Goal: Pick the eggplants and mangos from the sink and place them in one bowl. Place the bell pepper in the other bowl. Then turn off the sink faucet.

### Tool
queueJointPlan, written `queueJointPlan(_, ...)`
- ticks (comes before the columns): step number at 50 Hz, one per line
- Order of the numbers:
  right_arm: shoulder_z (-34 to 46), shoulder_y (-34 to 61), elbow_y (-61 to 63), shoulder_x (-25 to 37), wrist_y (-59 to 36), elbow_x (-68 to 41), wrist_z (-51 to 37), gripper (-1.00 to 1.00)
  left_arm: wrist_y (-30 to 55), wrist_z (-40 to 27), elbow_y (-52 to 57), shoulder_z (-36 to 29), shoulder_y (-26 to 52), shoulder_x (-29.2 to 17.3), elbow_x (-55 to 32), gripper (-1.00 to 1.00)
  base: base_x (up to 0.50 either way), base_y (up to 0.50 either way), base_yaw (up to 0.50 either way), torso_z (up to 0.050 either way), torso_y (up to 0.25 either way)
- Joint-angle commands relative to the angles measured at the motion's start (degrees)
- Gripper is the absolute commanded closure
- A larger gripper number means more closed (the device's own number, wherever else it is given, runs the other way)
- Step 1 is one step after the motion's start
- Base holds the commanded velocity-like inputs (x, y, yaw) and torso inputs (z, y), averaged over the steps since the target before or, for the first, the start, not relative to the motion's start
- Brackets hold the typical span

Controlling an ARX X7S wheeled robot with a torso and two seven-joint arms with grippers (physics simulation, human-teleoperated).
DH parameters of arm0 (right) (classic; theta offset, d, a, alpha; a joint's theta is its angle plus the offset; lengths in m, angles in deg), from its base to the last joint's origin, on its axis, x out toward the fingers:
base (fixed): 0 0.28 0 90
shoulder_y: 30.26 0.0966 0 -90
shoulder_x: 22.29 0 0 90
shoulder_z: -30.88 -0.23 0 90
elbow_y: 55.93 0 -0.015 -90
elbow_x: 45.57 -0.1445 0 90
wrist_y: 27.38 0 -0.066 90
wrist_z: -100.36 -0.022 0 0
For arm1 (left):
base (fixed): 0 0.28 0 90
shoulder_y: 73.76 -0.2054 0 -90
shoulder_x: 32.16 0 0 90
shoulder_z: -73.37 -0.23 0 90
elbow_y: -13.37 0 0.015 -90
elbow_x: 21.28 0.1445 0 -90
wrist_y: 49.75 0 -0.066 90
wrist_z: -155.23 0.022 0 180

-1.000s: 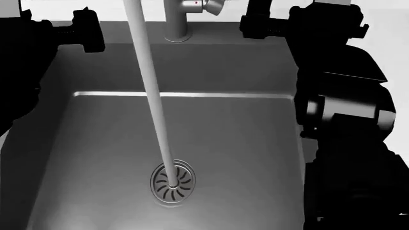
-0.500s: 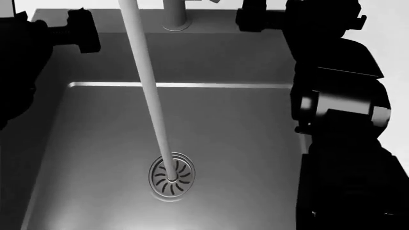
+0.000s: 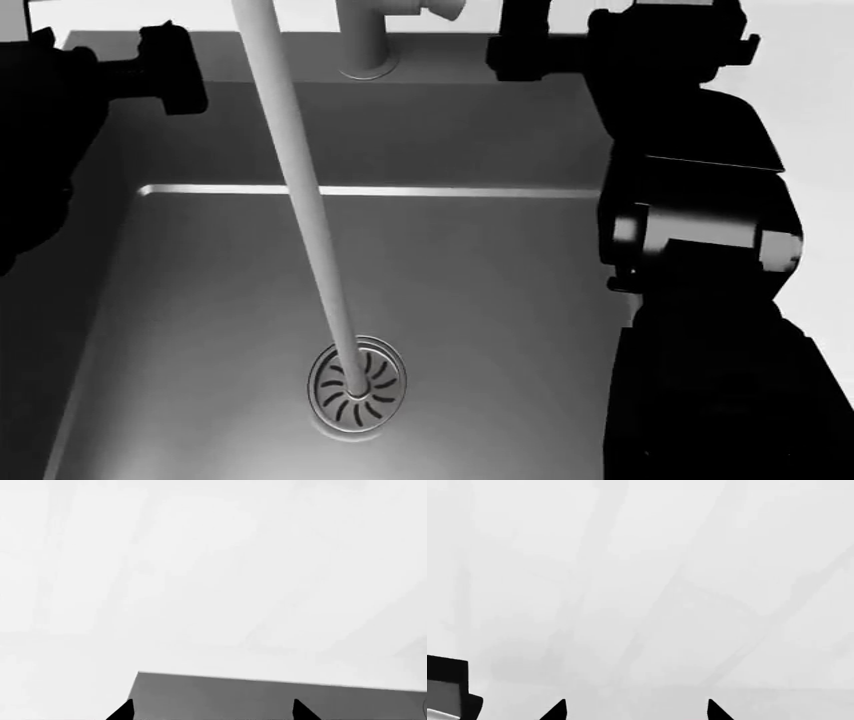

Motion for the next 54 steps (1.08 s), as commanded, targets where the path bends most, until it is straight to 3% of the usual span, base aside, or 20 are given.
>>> queueJointPlan(1,-2.0,0.5,0.1,-0.9,0.4,1.9,1.3,-1.00,0.2,0.7,0.1,0.7,-0.2,0.4,-0.8,-1.00,0.00,0.00,0.00,0.000,0.000)
queueJointPlan(20,-4.0,3.6,0.0,-5.1,-0.3,4.3,4.4,-1.00,0.0,1.0,1.3,0.8,-2.0,-0.6,-1.2,-1.00,0.00,0.00,0.00,0.000,0.000)
queueJointPlan(34,15.2,4.2,0.0,-5.2,-2.1,-14.4,2.1,-1.00,-0.1,0.8,3.1,1.1,-3.2,-1.6,-1.6,-1.00,0.00,0.00,0.00,0.000,0.000)
queueJointPlan(39,18.3,4.5,0.0,-5.2,-2.2,-17.7,1.4,-1.00,0.2,0.8,3.7,1.2,-2.6,-1.8,-1.8,-1.00,0.00,0.00,0.00,0.000,0.000)
queueJointPlan(54,-1.8,1.7,0.0,-2.4,-2.1,2.3,-1.0,-1.00,1.5,-0.8,6.5,0.9,-2.9,-1.9,-2.1,-1.00,0.00,0.00,0.00,0.000,0.000)
